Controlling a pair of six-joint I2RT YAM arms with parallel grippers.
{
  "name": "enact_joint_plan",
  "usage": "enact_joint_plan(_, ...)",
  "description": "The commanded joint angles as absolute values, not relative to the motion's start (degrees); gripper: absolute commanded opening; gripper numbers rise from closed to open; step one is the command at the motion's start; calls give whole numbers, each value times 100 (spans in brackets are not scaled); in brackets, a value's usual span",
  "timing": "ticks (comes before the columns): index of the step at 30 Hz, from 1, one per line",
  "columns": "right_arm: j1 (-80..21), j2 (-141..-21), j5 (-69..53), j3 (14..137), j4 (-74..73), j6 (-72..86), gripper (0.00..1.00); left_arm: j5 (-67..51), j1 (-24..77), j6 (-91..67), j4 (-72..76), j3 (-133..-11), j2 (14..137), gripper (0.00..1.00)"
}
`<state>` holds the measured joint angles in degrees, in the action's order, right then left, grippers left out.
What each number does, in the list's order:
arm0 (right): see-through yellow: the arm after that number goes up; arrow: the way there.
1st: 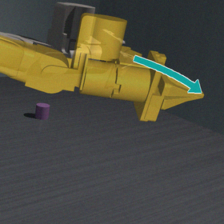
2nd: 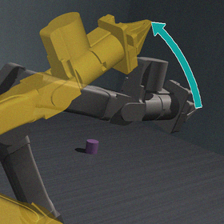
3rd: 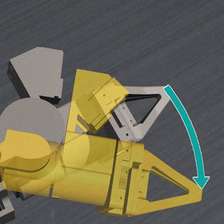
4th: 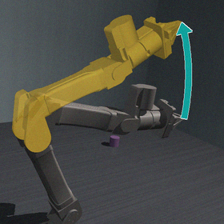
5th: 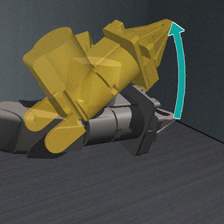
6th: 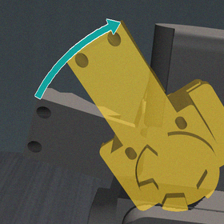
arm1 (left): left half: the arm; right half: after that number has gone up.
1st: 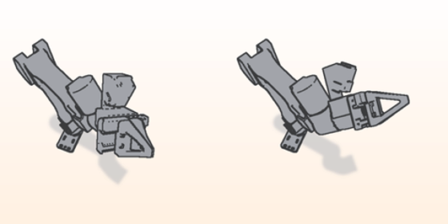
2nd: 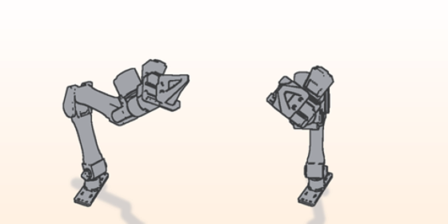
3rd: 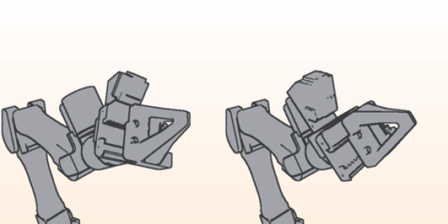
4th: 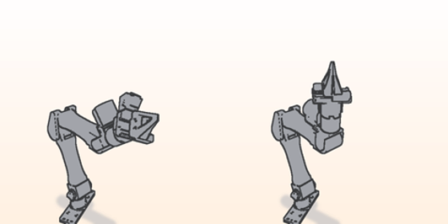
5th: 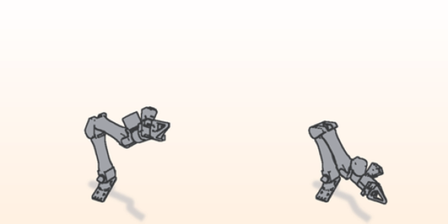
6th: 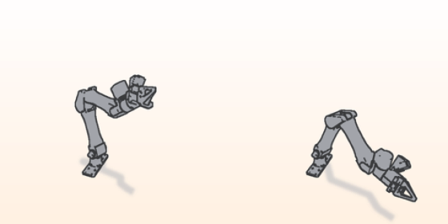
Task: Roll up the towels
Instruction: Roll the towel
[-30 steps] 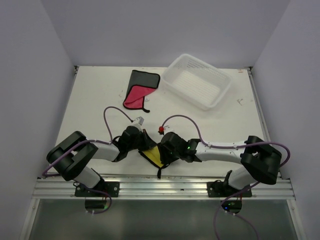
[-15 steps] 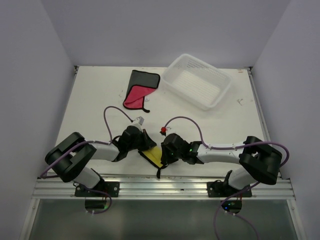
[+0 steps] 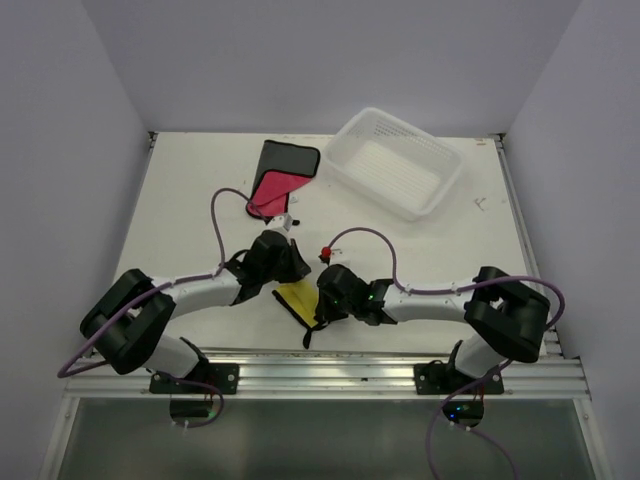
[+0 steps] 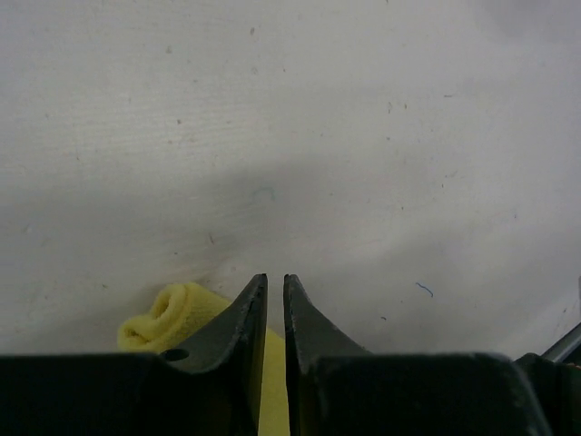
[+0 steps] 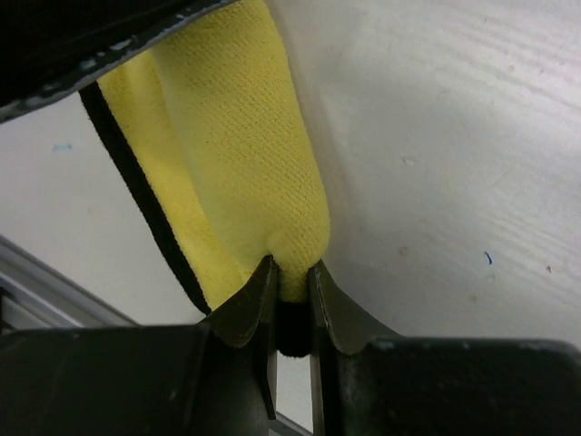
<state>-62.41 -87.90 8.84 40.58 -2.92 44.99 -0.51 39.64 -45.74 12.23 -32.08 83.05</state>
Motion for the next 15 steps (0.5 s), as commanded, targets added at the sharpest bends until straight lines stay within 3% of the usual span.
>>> enact_joint_plan(1,-6240,-9236,1854,4403,-615,5141,0,413,3824,-4184,590,-3699,8007,17)
enact_joint_plan(9,-6336,-9290,2441,4536,-624,5248,0,554,3744,-4148,308,-3937,7945,22)
enact_joint_plan(15,-7057,-9158,3409,4701,-1124,4914,0,246,3727,-4403,466,-3736,8051,23)
